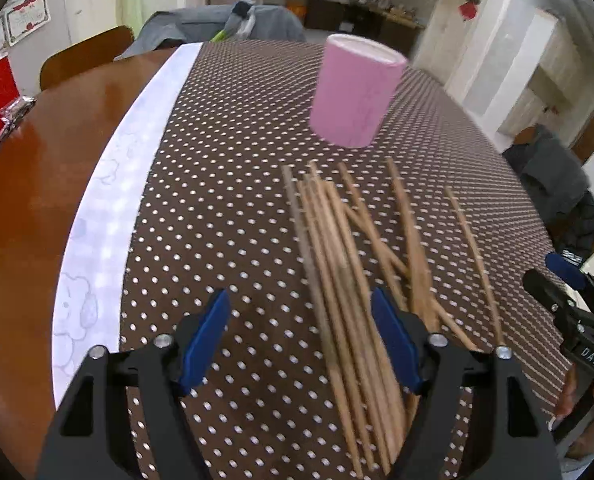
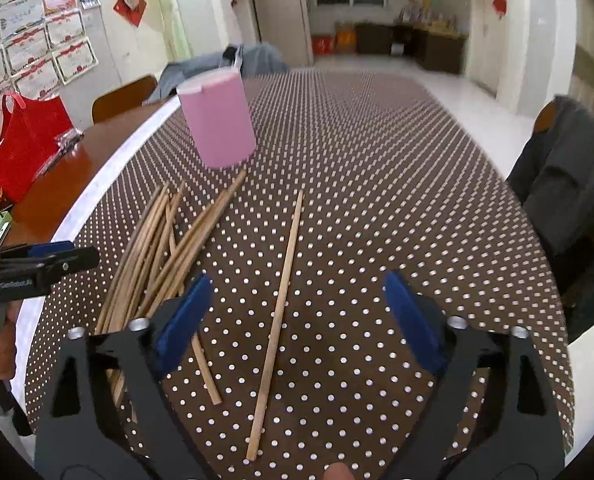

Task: Organize utensils
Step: 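Lower the right gripper onto a single chopstick and close on it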

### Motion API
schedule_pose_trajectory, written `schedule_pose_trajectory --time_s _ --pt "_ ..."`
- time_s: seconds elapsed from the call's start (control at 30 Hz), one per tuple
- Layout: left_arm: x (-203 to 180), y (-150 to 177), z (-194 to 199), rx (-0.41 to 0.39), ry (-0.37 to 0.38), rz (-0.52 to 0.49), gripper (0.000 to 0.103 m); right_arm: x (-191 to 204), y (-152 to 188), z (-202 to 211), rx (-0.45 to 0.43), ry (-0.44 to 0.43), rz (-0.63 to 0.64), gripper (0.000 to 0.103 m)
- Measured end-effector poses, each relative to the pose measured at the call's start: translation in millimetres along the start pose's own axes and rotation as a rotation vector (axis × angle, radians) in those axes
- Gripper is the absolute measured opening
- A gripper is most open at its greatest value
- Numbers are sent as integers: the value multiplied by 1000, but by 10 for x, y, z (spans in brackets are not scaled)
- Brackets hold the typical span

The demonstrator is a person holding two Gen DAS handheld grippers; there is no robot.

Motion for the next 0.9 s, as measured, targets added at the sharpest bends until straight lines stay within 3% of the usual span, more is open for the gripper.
schedule_pose_trajectory --time_s 0.1,0.2,0.6,0.77,0.83,0.9 --pt "39 17 -115 54 -27 12 51 -38 25 -128 58 -40 -16 69" --pt "69 29 -181 80 -38 13 47 -52 46 -214 104 -72 -24 63" --pt "74 -168 -450 159 -107 -41 46 -75 -58 -561 293 -90 49 57" --pt "46 -246 -493 179 -164 -72 45 -92 -124 -789 384 -104 48 48" --pt "22 -293 -530 187 -169 -65 43 -17 -173 -882 414 -87 61 44" --pt "20 -359 -554 189 -176 -54 32 -17 -226 -979 443 -75 73 38"
Point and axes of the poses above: each gripper's, at about its wrist camera, not at the fingertips, and z roughly against the way its jaws point, x to its left, y to its underside, the point moved 9 cm from there along -z, roughly the way its jaws point, and after that the axes turned 12 degrees about z, right-handed, at the moved point
